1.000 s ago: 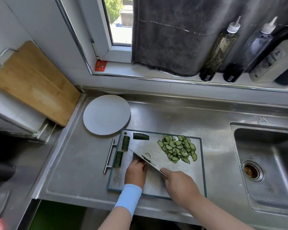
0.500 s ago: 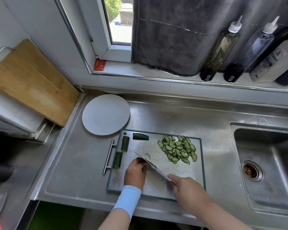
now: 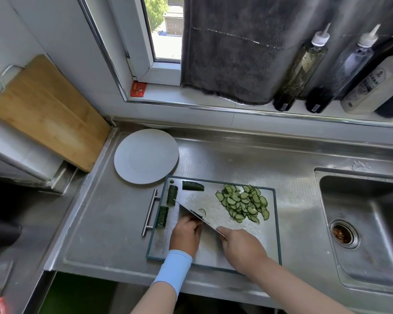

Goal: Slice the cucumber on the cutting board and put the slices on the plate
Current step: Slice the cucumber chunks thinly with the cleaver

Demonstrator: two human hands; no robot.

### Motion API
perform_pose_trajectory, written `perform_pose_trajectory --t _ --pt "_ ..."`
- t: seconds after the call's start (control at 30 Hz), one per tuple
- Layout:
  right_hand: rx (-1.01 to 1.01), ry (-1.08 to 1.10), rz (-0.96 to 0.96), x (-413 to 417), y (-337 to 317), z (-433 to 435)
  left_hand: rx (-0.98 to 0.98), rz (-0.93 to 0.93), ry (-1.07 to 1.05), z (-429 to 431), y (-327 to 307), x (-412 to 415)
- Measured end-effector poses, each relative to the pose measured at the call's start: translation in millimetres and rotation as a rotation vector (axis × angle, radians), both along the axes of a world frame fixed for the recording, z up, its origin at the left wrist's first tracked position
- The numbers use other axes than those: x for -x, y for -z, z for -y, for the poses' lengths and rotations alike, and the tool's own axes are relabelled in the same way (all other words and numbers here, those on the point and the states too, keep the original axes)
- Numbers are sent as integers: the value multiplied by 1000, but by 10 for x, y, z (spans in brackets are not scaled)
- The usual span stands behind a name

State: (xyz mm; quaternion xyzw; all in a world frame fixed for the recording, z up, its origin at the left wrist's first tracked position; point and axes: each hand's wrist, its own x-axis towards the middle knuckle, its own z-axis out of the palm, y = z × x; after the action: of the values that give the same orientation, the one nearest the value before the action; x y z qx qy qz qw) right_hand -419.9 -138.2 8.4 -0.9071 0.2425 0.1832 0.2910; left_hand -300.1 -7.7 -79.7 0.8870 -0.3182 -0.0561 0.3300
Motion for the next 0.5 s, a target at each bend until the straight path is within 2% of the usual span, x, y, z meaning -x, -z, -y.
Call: perform_pose_trajectory --t 0.5 --pt "57 -9 22 344 -81 11 -71 -44 -20 0 -63 23"
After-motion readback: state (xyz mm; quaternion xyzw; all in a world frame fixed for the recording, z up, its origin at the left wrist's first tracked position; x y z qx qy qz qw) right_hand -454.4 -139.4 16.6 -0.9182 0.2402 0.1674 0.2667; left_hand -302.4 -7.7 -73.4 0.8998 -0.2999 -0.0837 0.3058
